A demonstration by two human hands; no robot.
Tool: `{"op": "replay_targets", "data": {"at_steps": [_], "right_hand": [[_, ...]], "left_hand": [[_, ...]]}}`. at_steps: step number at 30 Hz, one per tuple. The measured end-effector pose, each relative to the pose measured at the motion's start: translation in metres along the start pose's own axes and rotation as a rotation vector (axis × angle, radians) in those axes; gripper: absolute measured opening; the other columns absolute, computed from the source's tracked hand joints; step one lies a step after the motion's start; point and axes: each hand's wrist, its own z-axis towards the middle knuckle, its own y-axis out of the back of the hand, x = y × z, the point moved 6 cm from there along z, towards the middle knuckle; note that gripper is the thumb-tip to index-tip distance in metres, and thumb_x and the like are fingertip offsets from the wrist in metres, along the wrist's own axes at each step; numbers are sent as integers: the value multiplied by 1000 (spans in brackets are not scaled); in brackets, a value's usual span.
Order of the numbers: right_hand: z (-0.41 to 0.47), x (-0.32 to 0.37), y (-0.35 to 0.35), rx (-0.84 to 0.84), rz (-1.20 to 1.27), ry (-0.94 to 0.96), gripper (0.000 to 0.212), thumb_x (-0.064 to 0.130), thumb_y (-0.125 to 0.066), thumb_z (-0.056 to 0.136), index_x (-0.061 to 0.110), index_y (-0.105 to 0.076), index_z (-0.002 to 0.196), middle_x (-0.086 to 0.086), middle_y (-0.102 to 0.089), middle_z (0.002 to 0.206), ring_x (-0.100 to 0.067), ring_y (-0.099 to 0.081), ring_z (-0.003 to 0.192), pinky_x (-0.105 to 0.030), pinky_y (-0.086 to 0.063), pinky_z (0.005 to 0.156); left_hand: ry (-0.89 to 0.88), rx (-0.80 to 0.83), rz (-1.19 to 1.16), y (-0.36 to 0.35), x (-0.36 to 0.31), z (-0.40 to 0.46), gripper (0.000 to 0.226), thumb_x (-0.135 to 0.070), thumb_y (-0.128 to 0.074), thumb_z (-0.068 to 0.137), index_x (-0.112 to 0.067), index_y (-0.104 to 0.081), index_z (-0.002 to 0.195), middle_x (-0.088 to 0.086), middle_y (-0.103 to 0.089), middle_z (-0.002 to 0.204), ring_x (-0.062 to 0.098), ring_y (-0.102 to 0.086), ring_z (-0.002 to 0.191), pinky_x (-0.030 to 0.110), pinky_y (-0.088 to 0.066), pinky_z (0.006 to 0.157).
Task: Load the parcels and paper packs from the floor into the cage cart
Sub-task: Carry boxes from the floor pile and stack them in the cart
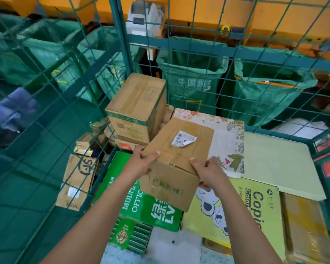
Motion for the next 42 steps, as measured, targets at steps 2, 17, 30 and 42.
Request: {"op": "replay_targets", "data": {"at_steps": [2,17,30,42], "right_hand": [[-15,8,-4,50,-95,11,65,74,-55,89,18,-42,119,-3,-65,108,-22,-76,67,-33,-58,60],[-69,79,-159,296,-397,165,85,73,-53,90,15,-34,149,-6,-60,135,-19,-77,67,-31,-62,70],[-44,89,-215,229,-333,205,90,82,-52,79,25,-30,145,1,-62,135,-31,-69,108,-45,-54,98],[-37,21,-314,318,-49,34,84,31,-50,104,32,10,163,-6,-49,152,-25,-59,113,-35,-50,94]], "left_hand": [[25,8,-24,16,10,-16,59,-54,-74,88,-32,-44,134,7,-67,117,20,-71,79,31,-58,62],[200,-150,-71,168,119,-95,57,-60,-66,91,-26,-44,131,6,-59,98,18,-61,70,25,-51,57],[93,-238,-234,197,151,-57,68,-56,-67,93,-28,-36,147,8,-65,118,27,-70,90,48,-57,96],[206,-195,-339,131,218,-16,101,-29,-73,81,-43,-13,161,2,-14,168,30,-32,148,54,-30,121]]}}
